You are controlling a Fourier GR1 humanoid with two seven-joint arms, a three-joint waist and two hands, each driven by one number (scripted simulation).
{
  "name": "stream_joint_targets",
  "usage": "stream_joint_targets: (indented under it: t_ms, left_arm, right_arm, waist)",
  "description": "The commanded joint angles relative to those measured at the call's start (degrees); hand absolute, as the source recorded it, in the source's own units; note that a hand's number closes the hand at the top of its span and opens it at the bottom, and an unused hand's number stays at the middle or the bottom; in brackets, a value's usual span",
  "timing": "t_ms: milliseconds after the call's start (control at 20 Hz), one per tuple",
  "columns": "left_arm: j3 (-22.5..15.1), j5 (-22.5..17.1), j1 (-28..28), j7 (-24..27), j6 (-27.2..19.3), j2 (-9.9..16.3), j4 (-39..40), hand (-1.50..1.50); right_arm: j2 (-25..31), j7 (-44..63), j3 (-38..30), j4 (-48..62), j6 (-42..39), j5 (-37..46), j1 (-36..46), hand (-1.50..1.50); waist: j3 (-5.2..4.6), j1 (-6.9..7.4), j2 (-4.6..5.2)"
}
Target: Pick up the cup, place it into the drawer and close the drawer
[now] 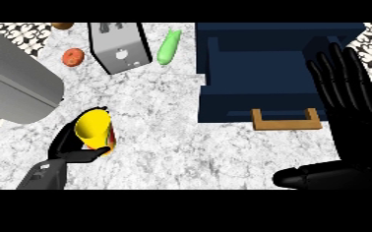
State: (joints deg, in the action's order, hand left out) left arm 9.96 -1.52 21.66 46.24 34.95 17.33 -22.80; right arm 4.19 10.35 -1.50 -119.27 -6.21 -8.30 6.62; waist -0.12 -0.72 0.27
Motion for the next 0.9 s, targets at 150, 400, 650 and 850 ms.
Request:
stream_joint_targets:
  t_ms: [150, 400, 650, 850]
  left_arm:
    - [-0.8, -1.7, 0.6, 7.9, 10.0, -1.4, -2.0, 1.50]
    - [-0.5, -2.1, -0.6, 12.9, 6.2, -0.4, -3.6, 1.50]
    - [6.2, -7.1, -2.4, 14.1, -14.6, -7.8, -4.2, 1.50]
    - [7.5, -9.1, -1.0, 13.6, -17.7, -8.9, -8.0, 1.50]
  right_arm:
    - [0.8, -0.2, -0.5, 2.1, -0.6, 0.1, 1.2, -1.50]
    - [0.3, -1.5, -0.8, 0.3, -0.8, -0.4, -1.0, -1.50]
    - [0.6, -0.2, -0.5, -1.5, -0.6, 0.0, -1.9, -1.50]
    - [1.7, -0.4, -3.3, 2.1, -1.1, -1.8, 0.5, -1.50]
  waist:
    - [-0.02, 0.29, 0.01]
    - [-0.03, -0.04, -0.03]
    - [0.01, 0.28, -0.17]
    - [0.11, 0.77, -0.22]
